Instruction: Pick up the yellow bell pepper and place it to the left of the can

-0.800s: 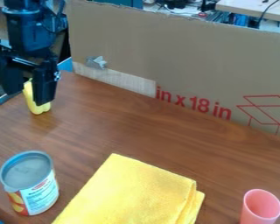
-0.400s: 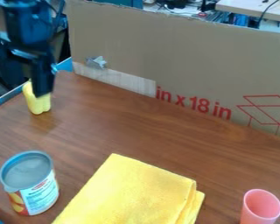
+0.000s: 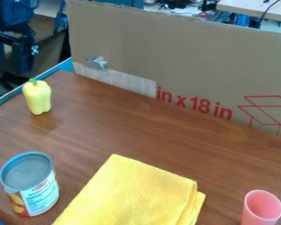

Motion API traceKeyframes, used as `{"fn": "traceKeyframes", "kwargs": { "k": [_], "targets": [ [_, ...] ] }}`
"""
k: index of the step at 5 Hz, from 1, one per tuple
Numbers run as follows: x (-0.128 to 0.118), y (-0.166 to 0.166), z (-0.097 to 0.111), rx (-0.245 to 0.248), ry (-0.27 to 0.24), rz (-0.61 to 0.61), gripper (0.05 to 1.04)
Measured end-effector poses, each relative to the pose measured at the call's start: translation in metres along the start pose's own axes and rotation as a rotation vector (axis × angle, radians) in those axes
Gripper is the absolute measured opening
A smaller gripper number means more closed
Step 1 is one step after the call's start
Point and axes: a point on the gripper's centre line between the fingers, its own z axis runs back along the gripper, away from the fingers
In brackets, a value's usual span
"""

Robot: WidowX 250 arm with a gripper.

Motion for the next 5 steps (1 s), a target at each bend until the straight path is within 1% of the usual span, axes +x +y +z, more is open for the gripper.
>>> {"fn": "traceKeyframes", "kwargs": {
  "k": [1, 2, 3, 4, 5],
  "targets": [
    [0.019, 0.028, -0.005, 0.018, 0.009, 0.025, 1.001],
    [0.029, 0.042, -0.015, 0.075, 0.022, 0.021, 1.001],
    [0.033, 0.044, -0.03, 0.062, 0.067, 0.008, 1.001],
    [0.035, 0.037, -0.047, 0.033, 0.124, -0.026, 1.001],
    [0.048, 0.023, -0.056, 0.028, 0.135, -0.085, 1.001]
  ]
}}
